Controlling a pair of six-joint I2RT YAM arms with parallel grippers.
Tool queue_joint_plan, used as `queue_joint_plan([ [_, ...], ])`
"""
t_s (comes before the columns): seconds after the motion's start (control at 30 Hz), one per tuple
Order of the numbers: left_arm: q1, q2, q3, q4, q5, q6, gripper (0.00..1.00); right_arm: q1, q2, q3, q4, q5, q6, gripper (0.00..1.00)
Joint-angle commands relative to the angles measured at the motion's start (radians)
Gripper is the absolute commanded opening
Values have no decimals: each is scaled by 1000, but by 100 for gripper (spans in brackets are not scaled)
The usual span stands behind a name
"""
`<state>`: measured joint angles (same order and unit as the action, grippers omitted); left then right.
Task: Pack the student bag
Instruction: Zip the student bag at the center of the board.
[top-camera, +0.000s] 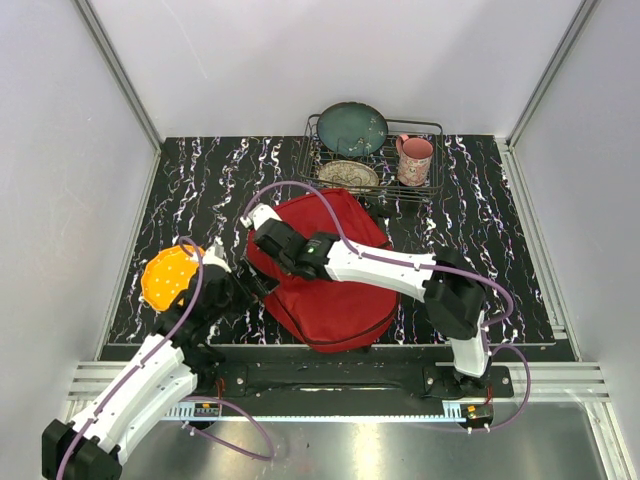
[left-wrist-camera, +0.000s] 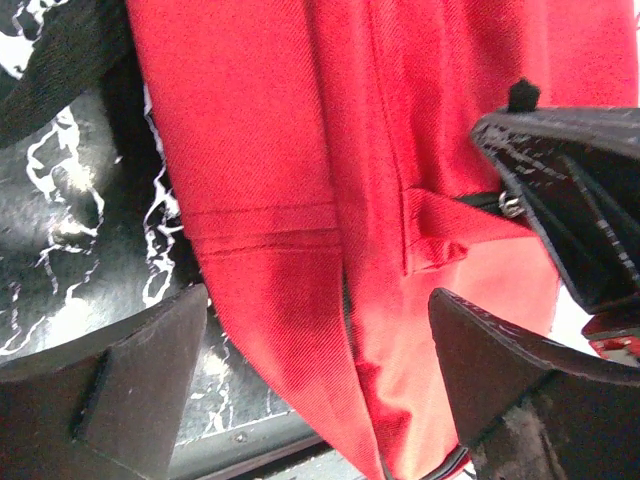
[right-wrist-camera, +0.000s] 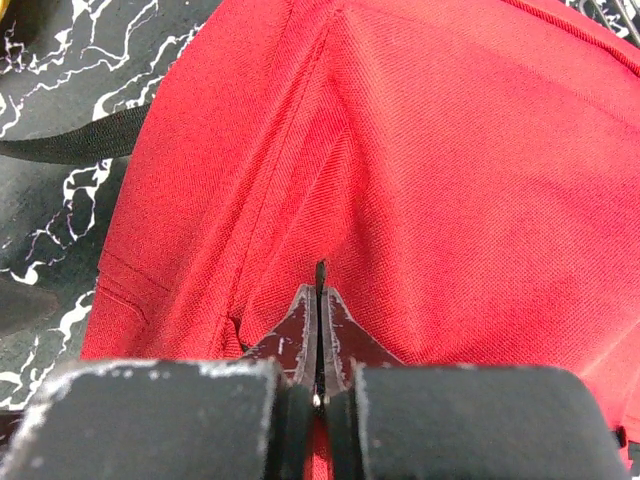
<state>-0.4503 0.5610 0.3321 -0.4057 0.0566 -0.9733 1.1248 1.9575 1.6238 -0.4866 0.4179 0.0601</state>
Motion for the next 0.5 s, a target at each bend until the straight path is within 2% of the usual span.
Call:
queue_joint_plan([
  [0.0, 9, 49, 19, 197, 25, -30, 98, 7, -89, -28, 46, 58, 87, 0],
  [0.07, 13, 83, 18, 279, 35, -36, 99, 7, -101, -50, 55, 56, 137, 0],
  [0.3, 30, 289, 24, 403, 51, -41, 97, 9, -170, -113, 92, 81, 242, 0],
  [0.4, 38, 321, 12, 455, 54, -41, 85, 9, -193, -130, 102, 62, 260, 0],
  [0.47, 45, 321, 7, 482, 55, -45, 71, 7, -197, -137, 105, 55, 264, 0],
])
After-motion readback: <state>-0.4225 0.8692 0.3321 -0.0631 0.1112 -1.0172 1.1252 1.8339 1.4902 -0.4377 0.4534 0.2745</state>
